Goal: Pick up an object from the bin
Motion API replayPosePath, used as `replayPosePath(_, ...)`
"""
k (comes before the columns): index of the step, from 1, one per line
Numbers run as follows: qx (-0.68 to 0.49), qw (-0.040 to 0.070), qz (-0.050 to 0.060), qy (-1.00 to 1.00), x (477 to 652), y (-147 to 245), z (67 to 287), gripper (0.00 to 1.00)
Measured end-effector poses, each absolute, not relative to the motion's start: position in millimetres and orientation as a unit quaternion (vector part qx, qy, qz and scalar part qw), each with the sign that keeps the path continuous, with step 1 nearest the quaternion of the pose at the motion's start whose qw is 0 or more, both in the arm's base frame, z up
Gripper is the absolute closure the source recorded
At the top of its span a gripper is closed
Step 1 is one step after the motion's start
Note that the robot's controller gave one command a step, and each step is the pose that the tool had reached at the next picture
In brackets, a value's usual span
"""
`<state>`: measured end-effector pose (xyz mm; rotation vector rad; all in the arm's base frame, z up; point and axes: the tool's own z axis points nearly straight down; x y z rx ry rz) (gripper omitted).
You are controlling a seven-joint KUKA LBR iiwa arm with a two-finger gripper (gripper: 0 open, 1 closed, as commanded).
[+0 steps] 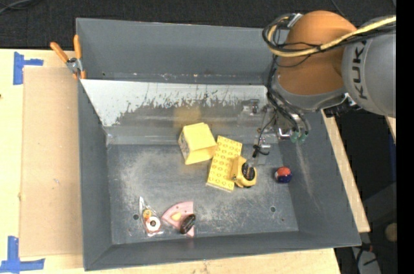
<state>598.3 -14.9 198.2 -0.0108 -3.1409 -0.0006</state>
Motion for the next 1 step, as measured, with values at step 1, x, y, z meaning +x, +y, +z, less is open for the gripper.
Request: replayPosePath(1,-0.003,0.0,0.0,-1.0,598.3,-14.9,198.2,0.0)
